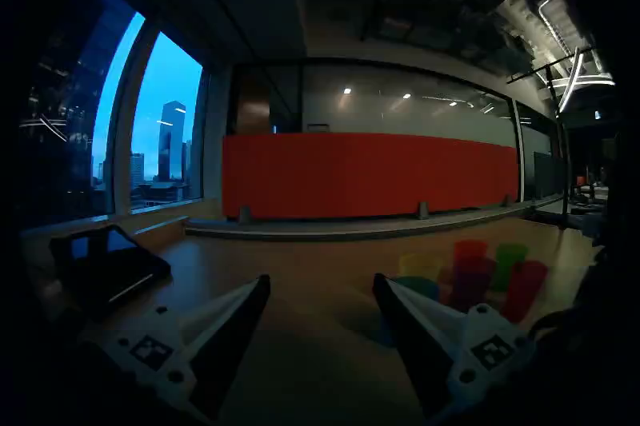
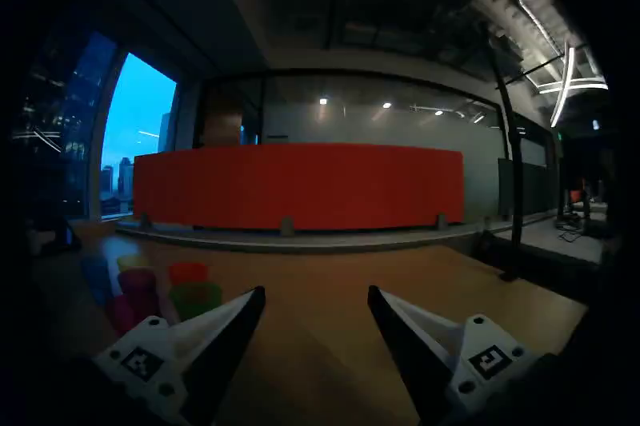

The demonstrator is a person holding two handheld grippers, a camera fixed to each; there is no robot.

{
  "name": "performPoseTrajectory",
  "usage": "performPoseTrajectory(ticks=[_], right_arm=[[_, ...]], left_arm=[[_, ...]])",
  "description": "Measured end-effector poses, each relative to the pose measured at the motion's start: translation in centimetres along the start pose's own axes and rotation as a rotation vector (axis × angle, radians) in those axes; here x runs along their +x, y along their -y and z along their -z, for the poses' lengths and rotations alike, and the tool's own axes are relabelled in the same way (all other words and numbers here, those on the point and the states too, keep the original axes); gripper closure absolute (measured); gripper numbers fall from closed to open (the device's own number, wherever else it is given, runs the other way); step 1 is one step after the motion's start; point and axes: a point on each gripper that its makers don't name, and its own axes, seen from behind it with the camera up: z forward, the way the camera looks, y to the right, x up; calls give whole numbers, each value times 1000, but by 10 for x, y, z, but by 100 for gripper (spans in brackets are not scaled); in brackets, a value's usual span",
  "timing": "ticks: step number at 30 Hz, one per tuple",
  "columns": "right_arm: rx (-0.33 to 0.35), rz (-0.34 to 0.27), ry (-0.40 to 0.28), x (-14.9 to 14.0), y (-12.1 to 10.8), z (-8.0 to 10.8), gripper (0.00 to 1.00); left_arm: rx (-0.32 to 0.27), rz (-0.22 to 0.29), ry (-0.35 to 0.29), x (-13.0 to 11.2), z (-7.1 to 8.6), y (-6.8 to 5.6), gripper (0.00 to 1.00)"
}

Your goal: Pour water

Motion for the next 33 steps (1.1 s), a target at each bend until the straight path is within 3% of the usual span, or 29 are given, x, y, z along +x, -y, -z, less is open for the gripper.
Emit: performPoseTrajectory(ticks=[14,20,26,33], right_arm=[[5,3,2,2,2,-1,1],[13,32,10,13,5,-4,1],[31,54,0,48,8,-5,1],[73,10,16,101,14,-9,1]], left_arm=[[0,0,3,1,-1,0,5],[20,-2,24,1,-3,7,5],[15,-10,27,26,-5,6,5],[-24,47,35,74,-13,-3,5]])
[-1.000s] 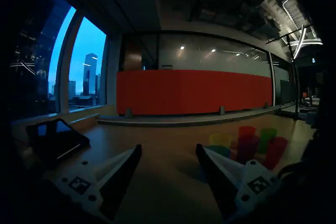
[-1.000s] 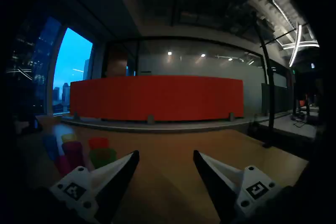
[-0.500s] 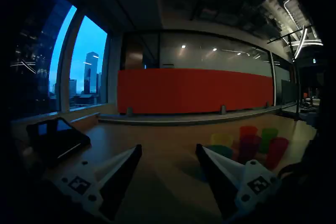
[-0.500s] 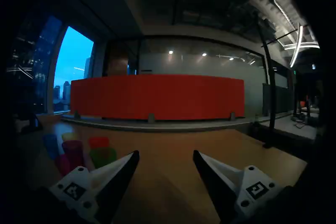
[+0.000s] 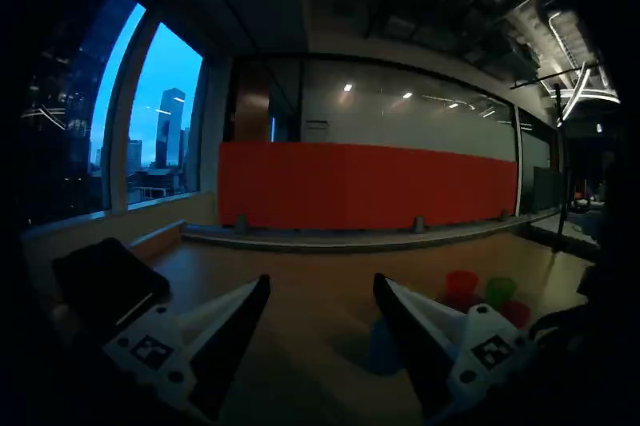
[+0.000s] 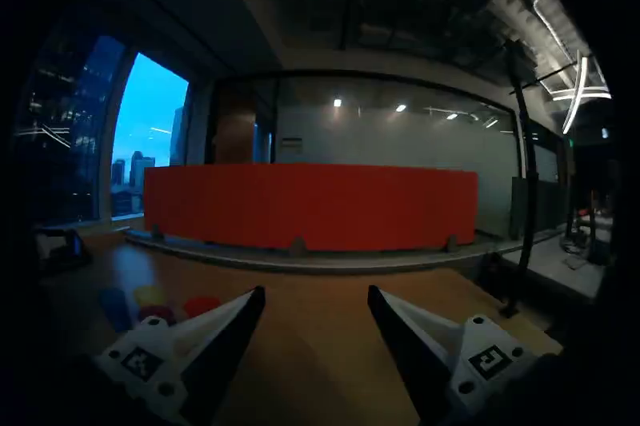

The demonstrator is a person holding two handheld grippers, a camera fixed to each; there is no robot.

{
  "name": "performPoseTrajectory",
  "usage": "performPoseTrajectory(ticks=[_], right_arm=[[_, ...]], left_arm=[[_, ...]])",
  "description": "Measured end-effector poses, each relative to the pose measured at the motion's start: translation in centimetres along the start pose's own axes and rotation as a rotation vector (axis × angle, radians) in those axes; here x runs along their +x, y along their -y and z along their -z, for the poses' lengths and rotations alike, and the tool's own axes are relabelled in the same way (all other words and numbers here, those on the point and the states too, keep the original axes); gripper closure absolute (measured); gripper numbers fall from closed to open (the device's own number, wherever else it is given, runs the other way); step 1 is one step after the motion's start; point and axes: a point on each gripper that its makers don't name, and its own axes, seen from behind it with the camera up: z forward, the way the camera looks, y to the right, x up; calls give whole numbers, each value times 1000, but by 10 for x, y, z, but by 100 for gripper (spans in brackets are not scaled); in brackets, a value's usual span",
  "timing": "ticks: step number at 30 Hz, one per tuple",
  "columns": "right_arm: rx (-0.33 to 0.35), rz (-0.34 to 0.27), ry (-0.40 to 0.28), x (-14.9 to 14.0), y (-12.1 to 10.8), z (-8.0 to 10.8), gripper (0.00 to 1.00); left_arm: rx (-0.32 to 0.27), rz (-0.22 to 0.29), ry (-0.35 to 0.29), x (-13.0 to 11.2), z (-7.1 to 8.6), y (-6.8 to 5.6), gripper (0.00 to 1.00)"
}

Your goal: Pour water

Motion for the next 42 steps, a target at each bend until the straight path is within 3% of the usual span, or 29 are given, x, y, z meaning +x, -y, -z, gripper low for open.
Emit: performPoseTrajectory(ticks=[5,12,21,26,32,42], right_arm=[[34,-16,-1,39,3,-3,1],[69,-16,-6,85,5,-9,1],[92,-47,11,125,4,-12,1],[111,-54,25,130,6,-12,1],[168,-60,37,125,13,-11,1],[392,-58,31,138,50,7,1]], left_arm=[[-31,13,-21,48,-3,-6,5],[-45,-8,-43,111,-7,-10,5],[-85,-8,-55,164,-15,-22,5],[-109,-14,-59,180,-16,-28,5],[-165,-29,-51,178,-16,-40,4],[-321,-5,-45,186,-8,-63,5]])
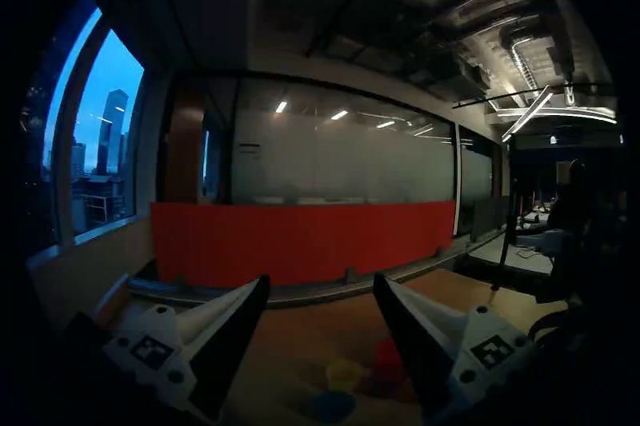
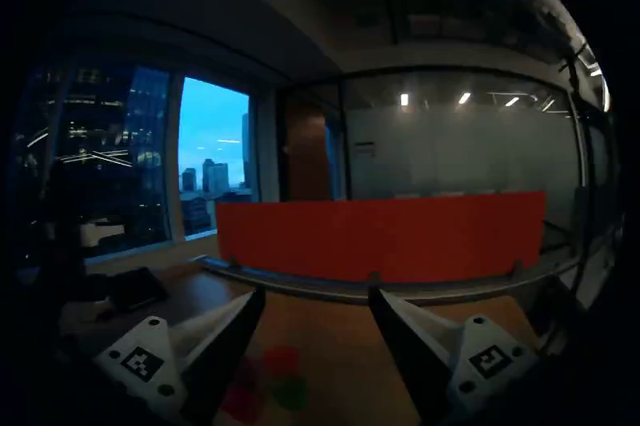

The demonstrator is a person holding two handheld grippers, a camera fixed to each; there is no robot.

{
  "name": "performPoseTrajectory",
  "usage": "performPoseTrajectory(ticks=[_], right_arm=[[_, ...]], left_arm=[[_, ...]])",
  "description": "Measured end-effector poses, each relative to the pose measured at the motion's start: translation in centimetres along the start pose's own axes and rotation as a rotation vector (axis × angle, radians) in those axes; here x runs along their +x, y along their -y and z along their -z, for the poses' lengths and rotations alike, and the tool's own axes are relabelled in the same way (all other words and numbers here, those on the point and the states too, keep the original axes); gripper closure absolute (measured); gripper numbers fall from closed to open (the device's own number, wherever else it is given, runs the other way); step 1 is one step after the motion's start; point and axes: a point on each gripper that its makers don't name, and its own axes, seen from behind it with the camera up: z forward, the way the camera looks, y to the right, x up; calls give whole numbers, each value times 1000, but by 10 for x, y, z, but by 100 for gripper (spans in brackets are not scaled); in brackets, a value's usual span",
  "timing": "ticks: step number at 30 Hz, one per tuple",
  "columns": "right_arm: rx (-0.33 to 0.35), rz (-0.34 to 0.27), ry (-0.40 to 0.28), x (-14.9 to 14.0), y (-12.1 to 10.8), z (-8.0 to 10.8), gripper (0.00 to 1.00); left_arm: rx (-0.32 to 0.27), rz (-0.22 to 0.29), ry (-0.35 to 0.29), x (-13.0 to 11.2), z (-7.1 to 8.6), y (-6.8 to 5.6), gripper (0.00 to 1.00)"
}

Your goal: Pour water

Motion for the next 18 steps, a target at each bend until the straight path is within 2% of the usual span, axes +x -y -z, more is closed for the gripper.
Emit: performPoseTrajectory(ticks=[6,11,18], right_arm=[[107,28,4,5,23,3,1],[137,52,16,1,30,1,1],[181,67,59,-12,36,-4,1]], left_arm=[[-68,-9,3,1,4,-11,5],[-103,-18,27,-7,4,-17,4],[-136,-63,71,-22,3,-22,4]])
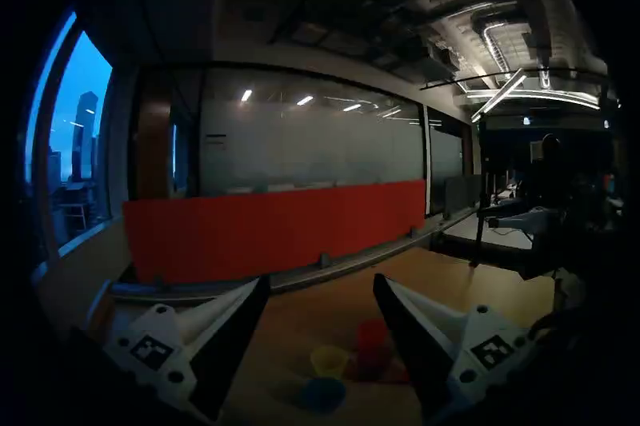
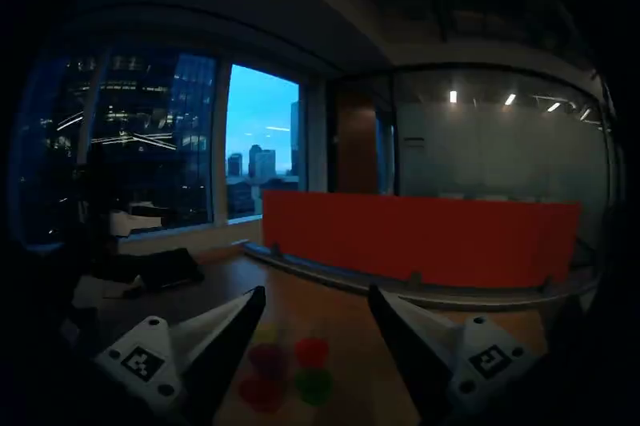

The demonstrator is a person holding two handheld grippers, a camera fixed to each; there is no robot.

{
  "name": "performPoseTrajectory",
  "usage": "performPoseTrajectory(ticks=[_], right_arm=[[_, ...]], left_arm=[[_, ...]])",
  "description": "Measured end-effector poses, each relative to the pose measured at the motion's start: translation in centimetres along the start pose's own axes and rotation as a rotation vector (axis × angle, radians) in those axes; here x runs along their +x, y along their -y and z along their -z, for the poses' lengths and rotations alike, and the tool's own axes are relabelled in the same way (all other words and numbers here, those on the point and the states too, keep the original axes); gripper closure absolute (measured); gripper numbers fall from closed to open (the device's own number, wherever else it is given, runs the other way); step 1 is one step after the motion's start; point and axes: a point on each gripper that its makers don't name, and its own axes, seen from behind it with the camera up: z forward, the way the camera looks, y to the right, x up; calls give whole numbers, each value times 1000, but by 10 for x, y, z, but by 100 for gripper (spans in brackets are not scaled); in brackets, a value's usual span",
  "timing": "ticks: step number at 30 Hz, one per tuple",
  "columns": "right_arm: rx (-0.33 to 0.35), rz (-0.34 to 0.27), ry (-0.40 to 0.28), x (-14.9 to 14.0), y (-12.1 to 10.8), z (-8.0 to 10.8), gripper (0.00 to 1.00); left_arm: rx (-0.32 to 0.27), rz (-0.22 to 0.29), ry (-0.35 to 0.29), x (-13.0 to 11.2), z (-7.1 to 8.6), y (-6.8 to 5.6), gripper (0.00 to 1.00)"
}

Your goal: Pour water

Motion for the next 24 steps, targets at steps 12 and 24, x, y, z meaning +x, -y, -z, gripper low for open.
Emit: performPoseTrajectory(ticks=[12,24], right_arm=[[65,53,86,-36,6,-10,1],[121,53,163,-80,3,-27,1]], left_arm=[[-42,-26,77,-37,-7,0,5],[-81,-20,159,-95,-16,2,4]])
